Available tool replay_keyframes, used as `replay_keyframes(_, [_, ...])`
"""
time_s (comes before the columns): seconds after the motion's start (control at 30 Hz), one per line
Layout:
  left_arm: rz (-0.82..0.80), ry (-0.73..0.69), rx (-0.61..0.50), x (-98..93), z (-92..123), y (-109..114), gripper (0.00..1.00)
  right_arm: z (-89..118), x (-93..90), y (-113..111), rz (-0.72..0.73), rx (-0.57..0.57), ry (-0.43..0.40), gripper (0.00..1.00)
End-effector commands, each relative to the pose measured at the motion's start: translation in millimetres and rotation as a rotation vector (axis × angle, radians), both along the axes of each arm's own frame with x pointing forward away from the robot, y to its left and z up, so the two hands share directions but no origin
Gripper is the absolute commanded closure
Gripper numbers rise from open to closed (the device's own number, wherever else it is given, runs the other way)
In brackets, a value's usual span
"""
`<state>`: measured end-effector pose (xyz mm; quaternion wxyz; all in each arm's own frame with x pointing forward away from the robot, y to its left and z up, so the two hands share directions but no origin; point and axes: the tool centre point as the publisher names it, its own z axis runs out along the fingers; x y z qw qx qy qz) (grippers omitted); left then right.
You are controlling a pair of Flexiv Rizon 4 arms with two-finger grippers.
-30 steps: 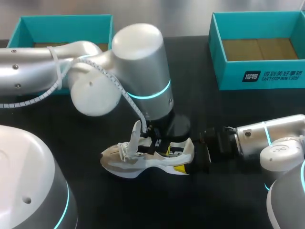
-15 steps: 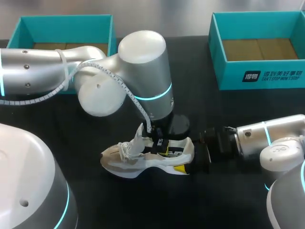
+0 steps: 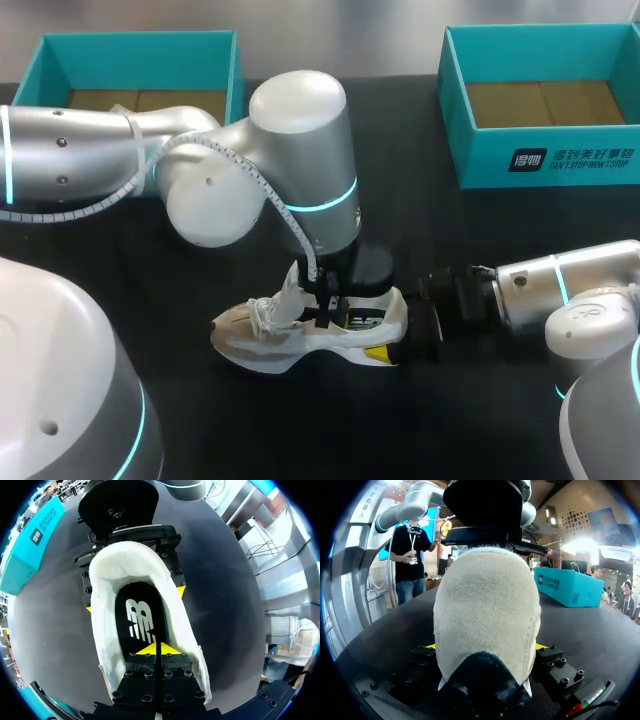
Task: Take the shoe out of the shoebox, open the shoe tongue, remove and reinsert the insole, then place the shoe into the shoebox
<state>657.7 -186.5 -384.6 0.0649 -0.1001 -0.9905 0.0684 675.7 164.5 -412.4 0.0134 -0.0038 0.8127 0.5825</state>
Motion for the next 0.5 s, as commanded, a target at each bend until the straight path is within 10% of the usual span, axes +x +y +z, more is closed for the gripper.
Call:
replay_keyframes(0.03, [0.006, 0.033, 0.010, 5.2, -11, 0, 1.00, 0, -0.1, 1, 0.000, -0.005, 0.000, 1.00])
replay_keyframes(0.5, [-0.014, 0.069, 0.038, -13.0, -31, 10, 1.00, 0, -0.1, 1, 0.000, -0.005, 0.000, 1.00])
